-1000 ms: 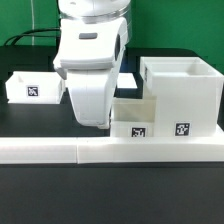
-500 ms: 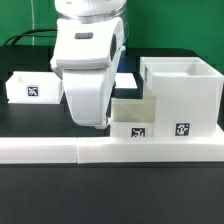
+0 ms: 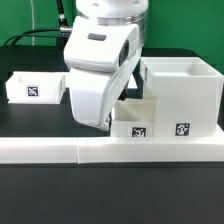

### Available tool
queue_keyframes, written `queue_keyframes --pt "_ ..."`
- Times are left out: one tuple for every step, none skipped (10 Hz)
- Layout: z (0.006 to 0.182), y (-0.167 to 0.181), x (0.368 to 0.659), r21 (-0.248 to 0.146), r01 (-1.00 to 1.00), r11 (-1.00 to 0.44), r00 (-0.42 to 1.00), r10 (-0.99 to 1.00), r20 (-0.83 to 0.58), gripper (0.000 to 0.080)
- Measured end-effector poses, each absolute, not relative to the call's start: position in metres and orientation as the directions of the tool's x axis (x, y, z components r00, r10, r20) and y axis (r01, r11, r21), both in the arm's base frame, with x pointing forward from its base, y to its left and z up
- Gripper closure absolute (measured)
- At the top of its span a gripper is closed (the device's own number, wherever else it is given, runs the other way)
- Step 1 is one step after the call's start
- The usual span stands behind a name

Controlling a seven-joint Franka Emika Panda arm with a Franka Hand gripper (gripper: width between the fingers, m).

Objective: Assemble drawer

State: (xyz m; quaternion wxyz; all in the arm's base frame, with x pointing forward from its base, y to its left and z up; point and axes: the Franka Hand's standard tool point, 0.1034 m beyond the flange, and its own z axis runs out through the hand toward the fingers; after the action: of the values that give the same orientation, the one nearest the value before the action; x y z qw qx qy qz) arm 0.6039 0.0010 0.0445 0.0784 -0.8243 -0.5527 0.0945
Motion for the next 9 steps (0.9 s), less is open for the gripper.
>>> queue_keyframes --pt "0.044 0.000 0.604 -0.231 0.898 -0.373 0.367 0.927 -0.072 0.0150" --pt "0.042 -0.001 0.603 -0.225 0.901 -0.371 0.365 0.928 -0.067 0.0150" --pt "0.042 -0.001 0.603 -0.226 0.901 -0.371 0.366 0.928 -0.067 0.0150" --pt "0.042 -0.001 0.603 -0.226 0.900 -0.372 0.366 0.928 -0.067 0.0150" --pt "0.041 -0.004 0.602 -0.230 0.912 -0.340 0.336 0.940 -0.058 0.0150" --pt "0.037 -0.018 0.599 -0.237 0.951 -0.200 0.203 0.979 -0.013 0.0150" --pt "0.036 -0.029 0.595 -0.241 0.958 -0.153 0.157 0.988 0.000 0.0150" --pt "0.035 -0.027 0.594 -0.248 0.958 -0.147 0.151 0.988 -0.002 0.0150" --pt "0.035 -0.025 0.594 -0.247 0.958 -0.145 0.149 0.989 -0.002 0.0150"
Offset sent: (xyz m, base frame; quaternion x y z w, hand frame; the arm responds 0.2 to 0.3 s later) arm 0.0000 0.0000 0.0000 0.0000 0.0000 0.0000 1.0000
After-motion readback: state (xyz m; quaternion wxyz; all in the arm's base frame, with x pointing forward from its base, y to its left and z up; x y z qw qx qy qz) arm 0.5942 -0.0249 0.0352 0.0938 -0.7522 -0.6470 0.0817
